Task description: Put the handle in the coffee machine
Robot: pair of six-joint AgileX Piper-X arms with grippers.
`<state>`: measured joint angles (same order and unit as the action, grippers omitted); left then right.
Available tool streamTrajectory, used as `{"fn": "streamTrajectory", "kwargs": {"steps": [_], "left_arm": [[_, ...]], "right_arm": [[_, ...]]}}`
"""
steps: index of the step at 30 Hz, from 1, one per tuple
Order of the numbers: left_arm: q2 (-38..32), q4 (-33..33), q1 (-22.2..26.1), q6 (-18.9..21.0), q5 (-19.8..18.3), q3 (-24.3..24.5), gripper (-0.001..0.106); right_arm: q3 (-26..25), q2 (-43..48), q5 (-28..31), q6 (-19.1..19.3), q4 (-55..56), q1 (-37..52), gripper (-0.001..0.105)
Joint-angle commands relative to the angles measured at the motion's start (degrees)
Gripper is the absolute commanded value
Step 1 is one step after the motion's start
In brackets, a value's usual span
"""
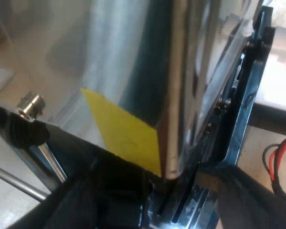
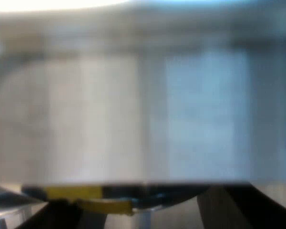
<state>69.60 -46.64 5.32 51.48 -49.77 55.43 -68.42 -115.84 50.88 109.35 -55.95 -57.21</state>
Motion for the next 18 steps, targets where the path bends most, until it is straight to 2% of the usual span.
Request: {"fn": "streamTrajectory", "kwargs": {"steps": [1,12,18], "left_arm": [[-1.46,0.20,0.04,0.65,-1.19,0.36,0.058],[-7.75,0.20,0.22,0.81,-1.02,0.36,0.058],[-8.92,0.67,2.80,7.02,-0.99,0.63,0.058]], "right_arm": [[-0.76,2.36,0.72,0.24,-3.34,0.34,0.047],[-0.76,2.36,0.72,0.24,-3.34,0.34,0.047],[-0.76,2.36,0.72,0.24,-3.34,0.34,0.047]]}}
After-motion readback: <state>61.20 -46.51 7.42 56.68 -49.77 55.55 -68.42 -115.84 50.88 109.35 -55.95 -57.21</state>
